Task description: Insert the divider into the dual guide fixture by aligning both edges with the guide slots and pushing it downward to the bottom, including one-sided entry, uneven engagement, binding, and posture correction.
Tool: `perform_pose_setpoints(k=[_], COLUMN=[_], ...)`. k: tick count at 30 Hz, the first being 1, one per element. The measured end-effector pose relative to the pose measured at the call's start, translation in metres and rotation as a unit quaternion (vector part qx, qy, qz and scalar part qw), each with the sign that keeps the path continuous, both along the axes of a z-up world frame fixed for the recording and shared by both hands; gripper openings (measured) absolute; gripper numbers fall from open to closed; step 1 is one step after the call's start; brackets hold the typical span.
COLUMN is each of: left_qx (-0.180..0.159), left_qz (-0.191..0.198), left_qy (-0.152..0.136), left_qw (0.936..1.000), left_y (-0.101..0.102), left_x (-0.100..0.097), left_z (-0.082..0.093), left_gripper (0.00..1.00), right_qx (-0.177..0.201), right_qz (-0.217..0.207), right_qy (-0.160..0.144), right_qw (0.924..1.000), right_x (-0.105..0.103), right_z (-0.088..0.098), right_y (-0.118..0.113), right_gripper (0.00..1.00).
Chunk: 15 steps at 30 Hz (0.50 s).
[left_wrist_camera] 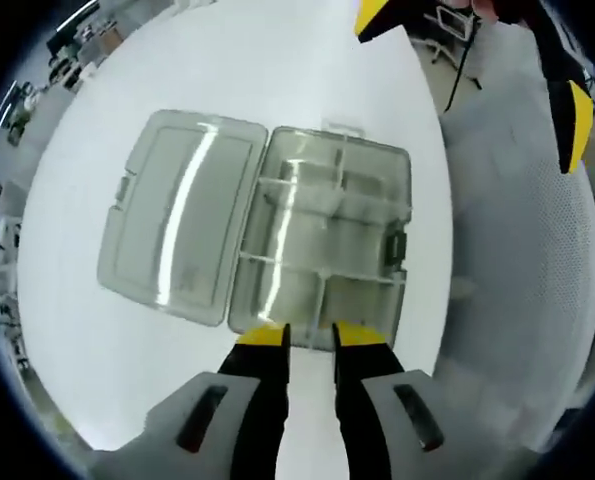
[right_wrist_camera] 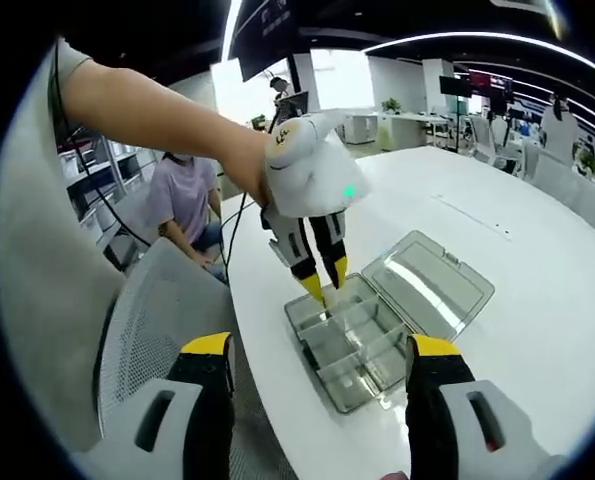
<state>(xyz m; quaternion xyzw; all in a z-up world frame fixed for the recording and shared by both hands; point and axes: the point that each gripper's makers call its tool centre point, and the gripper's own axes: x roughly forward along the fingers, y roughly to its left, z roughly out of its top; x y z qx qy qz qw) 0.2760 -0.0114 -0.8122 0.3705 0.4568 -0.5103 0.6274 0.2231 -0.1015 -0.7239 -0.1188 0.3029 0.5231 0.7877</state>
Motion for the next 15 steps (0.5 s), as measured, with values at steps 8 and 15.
perform_pose_setpoints(k=[8,15], left_qx=[-0.067,-0.123], left_qz=[0.044,0.089], left_qy=[-0.021,-0.039], left_qw=[0.9966,0.9876], left_y=[0.002,0.003], left_x=[-0.005,-0.012], left_z=[0.014,0.026], left_gripper=[0.23,0.29], right_qx=[-0.013,-0.024], right_qz=[0.009,0.017], right_qy=[-0.001,0.002], right_qw=[0.9999,0.9996], right_x=[0.000,-0.002], right_z=[-0.002,-0.005], right_y=[-0.002,-0.004], right_gripper=[0.67,0.67])
